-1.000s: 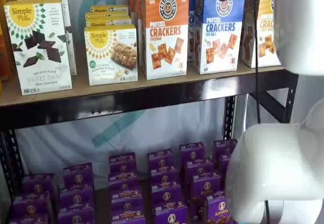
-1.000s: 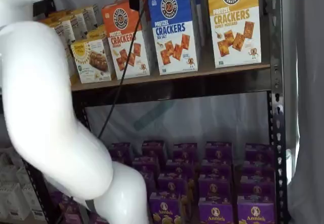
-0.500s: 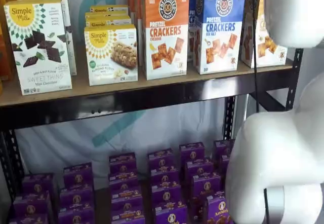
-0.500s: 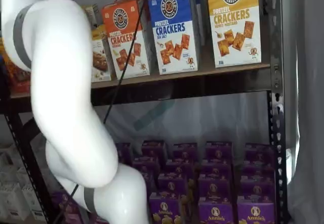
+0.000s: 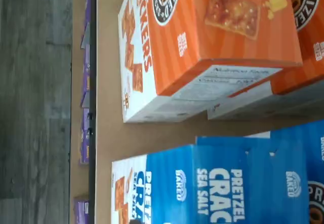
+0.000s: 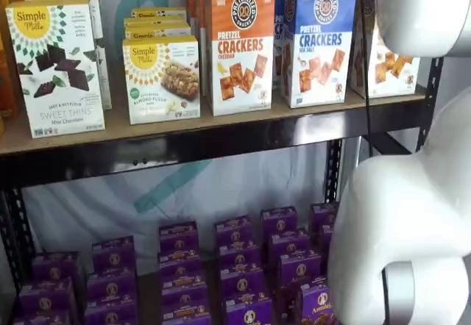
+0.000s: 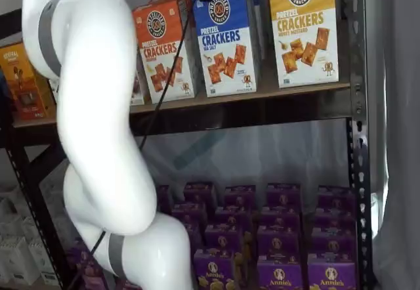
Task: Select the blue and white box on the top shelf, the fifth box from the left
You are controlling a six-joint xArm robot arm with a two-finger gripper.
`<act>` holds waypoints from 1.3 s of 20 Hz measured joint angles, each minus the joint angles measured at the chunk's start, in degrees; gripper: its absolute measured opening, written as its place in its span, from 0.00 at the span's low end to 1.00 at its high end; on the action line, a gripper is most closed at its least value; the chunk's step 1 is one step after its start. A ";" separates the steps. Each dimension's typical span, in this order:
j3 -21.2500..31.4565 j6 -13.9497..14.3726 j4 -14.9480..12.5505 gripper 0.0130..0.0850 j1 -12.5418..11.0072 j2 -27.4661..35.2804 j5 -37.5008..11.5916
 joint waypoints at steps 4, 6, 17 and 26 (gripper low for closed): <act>0.25 -0.45 -0.80 1.00 0.19 1.17 -0.65; 0.14 -0.62 -1.13 1.00 0.22 1.72 -0.62; -3.62 -0.62 -4.59 1.00 1.19 4.98 4.37; -4.46 -0.10 -8.43 1.00 2.95 5.79 7.39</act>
